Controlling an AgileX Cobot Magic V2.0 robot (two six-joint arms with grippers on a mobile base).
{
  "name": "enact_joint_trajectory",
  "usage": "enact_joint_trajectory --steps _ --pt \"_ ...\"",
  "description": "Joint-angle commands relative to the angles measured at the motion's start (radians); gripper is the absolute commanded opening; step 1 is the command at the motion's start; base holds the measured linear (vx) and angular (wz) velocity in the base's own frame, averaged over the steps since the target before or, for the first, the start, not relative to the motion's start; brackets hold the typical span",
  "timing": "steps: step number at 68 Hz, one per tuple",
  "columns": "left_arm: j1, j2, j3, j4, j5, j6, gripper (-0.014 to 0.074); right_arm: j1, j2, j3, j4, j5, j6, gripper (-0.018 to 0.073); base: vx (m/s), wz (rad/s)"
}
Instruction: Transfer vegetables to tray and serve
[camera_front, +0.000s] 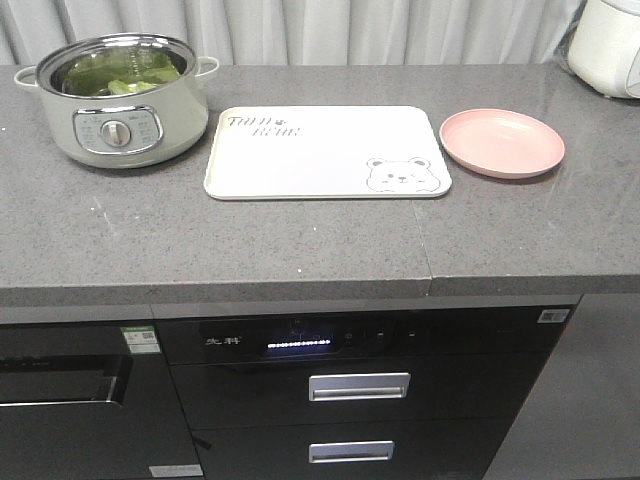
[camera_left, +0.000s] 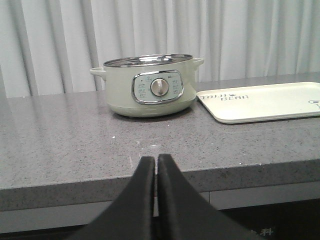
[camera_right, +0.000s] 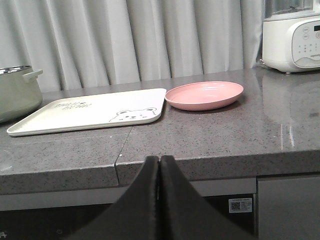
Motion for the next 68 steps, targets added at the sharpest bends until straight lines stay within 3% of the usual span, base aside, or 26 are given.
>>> enact_joint_trajectory --steps 1,68 --pt "0.0 -0.014 0.027 -0.005 -0.076 -0.005 -0.0006 0.002 -0.006 0.016 -0.003 -0.076 -0.004 -0.0006 0.08 -0.02" --pt "0.0 -0.014 0.027 -0.005 -0.076 -0.005 -0.0006 0.002 -0.006 0.016 -0.003 -0.076 -0.004 -0.0006 0.07 -0.02"
